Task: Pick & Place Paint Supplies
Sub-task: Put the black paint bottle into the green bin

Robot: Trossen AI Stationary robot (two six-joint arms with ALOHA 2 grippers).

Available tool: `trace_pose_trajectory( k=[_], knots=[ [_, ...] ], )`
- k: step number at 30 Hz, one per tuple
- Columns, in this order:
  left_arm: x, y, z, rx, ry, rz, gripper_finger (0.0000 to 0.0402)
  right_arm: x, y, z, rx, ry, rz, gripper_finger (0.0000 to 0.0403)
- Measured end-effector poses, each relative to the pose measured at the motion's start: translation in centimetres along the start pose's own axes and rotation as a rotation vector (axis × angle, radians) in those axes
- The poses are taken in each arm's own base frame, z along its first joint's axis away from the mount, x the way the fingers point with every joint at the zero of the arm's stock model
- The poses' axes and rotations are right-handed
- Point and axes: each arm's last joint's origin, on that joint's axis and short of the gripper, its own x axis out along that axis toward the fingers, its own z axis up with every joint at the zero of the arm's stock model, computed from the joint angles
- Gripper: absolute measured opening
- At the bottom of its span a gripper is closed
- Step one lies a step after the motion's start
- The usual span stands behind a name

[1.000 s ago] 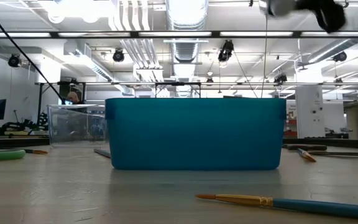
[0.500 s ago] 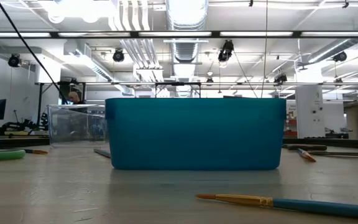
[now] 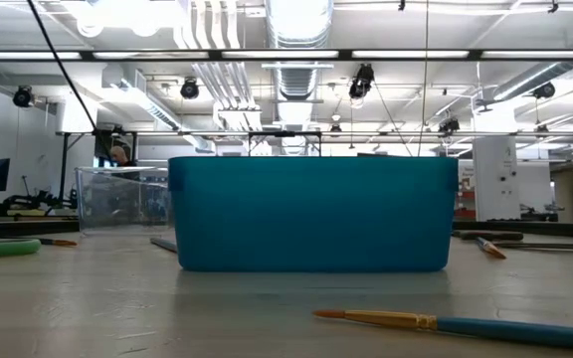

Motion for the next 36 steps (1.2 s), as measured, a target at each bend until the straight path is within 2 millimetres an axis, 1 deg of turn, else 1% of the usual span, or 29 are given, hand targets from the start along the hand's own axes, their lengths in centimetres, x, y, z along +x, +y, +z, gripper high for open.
trace_pose_trajectory(
  k=[4, 7, 11, 17, 20, 25, 31, 36],
  knots=[
    [1.3, -1.4, 0.5, 0.169, 0.003, 0.003, 0.0309, 0.3, -0.5, -0.6, 0.098, -0.031, 0.010, 0.0151],
    [2.4, -2.6, 0.5, 0.264, 0.016, 0.010, 0.0293, 0.5, -0.8, -0.5, 0.162, -0.087, 0.032, 0.0150],
    [3.5, -3.7, 0.8, 0.301, 0.017, 0.015, 0.0287, 0.7, -1.2, -0.4, 0.203, -0.106, 0.031, 0.0151],
    [4.8, -4.9, 1.6, 0.359, 0.010, 0.024, 0.0286, 0.8, -1.4, -0.2, 0.238, -0.115, 0.033, 0.0151],
    [5.2, -5.2, 1.8, 0.385, 0.006, 0.028, 0.0286, 0.9, -1.6, -0.5, 0.246, -0.110, 0.027, 0.0151],
    [5.7, -5.3, 2.2, 0.362, -0.012, 0.046, 0.0286, 1.1, -2.1, -0.8, 0.273, -0.109, 0.015, 0.0151],
    [5.9, -5.2, 2.1, 0.339, -0.018, 0.056, 0.0286, 1.3, -2.3, -0.6, 0.290, -0.118, 0.024, 0.0151],
    [6.3, -4.9, 1.9, 0.326, -0.039, 0.032, 0.0286, 1.4, -2.3, -0.2, 0.290, -0.102, 0.065, 0.0151]
  ],
)
